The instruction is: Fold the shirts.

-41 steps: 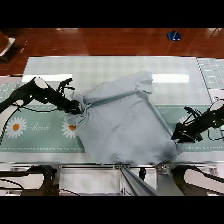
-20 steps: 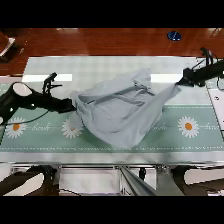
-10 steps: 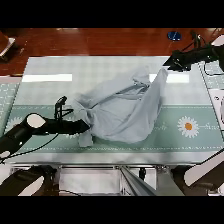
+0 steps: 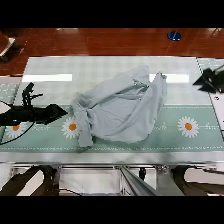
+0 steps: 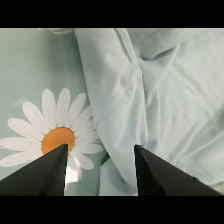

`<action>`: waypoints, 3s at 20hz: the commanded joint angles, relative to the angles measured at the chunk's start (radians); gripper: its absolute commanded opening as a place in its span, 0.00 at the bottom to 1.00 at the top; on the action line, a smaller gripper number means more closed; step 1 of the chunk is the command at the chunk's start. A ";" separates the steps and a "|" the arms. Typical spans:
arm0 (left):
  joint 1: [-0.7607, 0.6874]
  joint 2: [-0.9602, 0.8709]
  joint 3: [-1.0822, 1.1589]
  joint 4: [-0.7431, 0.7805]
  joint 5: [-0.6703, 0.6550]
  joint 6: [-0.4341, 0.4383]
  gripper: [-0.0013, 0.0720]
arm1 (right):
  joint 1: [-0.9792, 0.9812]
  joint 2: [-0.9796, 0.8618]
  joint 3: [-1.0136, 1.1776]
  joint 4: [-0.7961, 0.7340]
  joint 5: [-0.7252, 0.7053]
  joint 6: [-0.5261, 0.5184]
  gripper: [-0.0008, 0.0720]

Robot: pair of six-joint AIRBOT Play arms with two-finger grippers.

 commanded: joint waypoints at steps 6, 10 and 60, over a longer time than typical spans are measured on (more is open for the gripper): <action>-0.092 -0.288 -0.008 -0.241 0.040 0.188 0.71 | -0.058 0.465 -0.901 0.266 -0.196 -0.161 0.57; -0.162 -0.408 0.061 -0.244 0.071 0.186 0.70 | -0.058 0.468 -0.933 0.301 -0.137 -0.192 0.57; -0.017 0.436 0.803 0.077 -0.074 -0.025 0.05 | 0.450 0.783 0.214 0.056 0.177 -0.031 0.03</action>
